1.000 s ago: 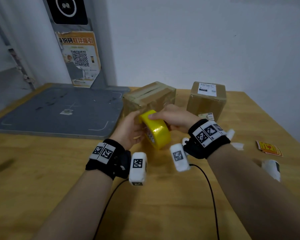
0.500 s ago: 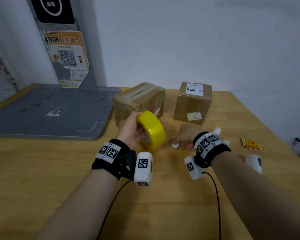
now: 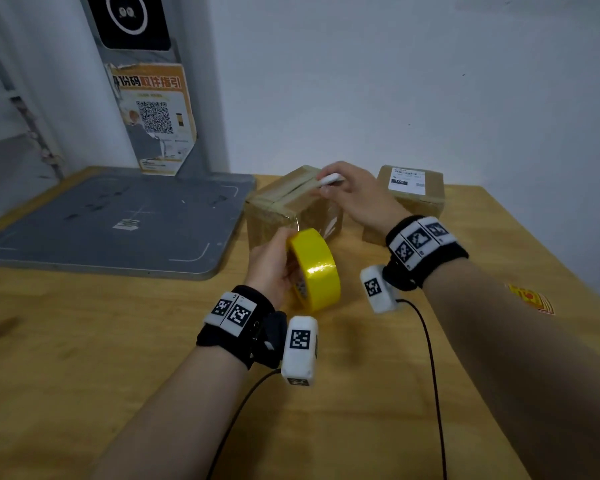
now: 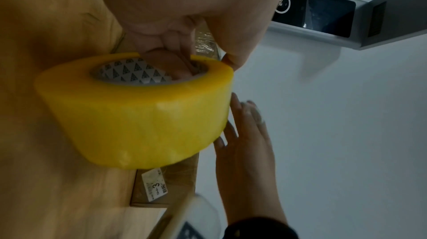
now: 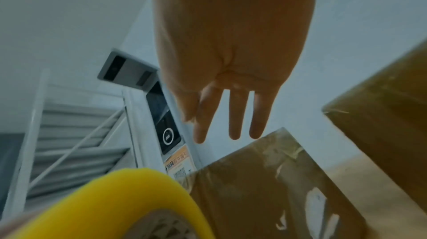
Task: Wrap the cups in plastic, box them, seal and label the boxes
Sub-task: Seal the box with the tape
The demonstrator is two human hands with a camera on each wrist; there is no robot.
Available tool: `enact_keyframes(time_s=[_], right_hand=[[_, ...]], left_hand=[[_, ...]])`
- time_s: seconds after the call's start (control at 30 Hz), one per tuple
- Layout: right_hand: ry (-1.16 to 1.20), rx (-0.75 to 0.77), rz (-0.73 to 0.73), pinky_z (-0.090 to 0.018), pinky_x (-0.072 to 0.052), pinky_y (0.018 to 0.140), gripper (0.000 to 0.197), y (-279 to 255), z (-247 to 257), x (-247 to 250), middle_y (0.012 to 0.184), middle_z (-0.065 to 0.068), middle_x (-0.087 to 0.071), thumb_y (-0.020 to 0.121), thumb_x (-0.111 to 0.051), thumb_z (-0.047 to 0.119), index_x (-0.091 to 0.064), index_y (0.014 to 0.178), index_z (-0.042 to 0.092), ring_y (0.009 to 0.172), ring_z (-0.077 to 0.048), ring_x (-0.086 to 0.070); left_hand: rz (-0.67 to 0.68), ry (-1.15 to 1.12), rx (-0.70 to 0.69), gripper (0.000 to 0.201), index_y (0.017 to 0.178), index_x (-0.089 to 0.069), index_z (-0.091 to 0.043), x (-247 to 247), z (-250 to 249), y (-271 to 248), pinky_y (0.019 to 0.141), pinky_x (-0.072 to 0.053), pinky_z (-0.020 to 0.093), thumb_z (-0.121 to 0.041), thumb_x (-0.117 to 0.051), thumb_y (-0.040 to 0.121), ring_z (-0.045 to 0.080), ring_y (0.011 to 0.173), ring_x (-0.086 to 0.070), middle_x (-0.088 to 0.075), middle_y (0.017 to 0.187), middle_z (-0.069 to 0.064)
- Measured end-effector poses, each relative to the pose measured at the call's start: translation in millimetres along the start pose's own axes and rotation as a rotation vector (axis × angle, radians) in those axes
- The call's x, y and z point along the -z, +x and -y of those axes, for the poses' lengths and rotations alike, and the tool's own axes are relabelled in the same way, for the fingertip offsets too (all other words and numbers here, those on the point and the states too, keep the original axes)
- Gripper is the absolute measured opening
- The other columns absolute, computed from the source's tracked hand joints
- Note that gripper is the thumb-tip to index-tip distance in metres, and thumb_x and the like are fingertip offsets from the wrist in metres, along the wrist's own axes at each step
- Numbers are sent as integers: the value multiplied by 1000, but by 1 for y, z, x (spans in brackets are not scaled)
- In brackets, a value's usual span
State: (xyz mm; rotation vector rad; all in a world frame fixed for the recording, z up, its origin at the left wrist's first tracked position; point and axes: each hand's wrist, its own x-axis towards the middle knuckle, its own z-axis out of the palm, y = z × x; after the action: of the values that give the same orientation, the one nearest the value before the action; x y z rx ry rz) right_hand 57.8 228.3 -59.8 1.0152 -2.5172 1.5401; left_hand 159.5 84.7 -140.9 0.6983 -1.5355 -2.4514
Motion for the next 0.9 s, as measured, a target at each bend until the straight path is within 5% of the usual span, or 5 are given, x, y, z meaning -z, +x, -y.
enact_keyframes(time_s=[0.13, 0.33, 0.53, 0.63, 0.9], right_hand=[[-248, 10, 245, -31, -49, 89, 23, 23, -4, -16, 108, 12, -66, 96, -69, 24, -60, 114, 35, 96, -4, -63], [-363, -9, 317, -44, -47, 107, 36, 53, -1, -45, 132, 9, -63, 92, -71, 38, -53, 122, 45, 123, -15, -59], [-473, -33, 354, -46, -48, 103, 36, 77, 4, -62, 122, 4, -65, 101, -51, 49, -48, 134, 35, 108, -20, -63], [-469, -26, 328, -45, -49, 101, 34, 82, 1, -63, 119, 4, -64, 102, -48, 52, -49, 131, 35, 106, -20, -62], [-411, -29, 314, -50, -44, 106, 45, 84, 1, -66, 131, 2, -62, 104, -30, 57, -52, 133, 31, 118, -22, -59]], left_hand=[[-87, -2, -44, 16, 97, -69, -15, 5, -8, 9, 67, -49, 33, -30, -69, 90, 23, 80, -61, -62, 89, 8], [-283, 31, -90, 19, 79, -61, -16, 34, -39, 38, 57, -43, 30, -29, -74, 85, 19, 57, -51, -53, 65, 3], [-150, 65, 10, 36, 107, -71, -12, 47, -48, 51, 73, -60, 34, -40, -75, 84, 25, 78, -70, -70, 85, 10], [-77, 65, 57, 25, 102, -72, -15, 41, -48, 50, 71, -60, 33, -38, -71, 92, 22, 76, -69, -71, 87, 8], [-31, 86, 146, 48, 133, -66, -9, 36, -43, 52, 89, -57, 47, -37, -62, 95, 30, 96, -68, -71, 112, 16]])
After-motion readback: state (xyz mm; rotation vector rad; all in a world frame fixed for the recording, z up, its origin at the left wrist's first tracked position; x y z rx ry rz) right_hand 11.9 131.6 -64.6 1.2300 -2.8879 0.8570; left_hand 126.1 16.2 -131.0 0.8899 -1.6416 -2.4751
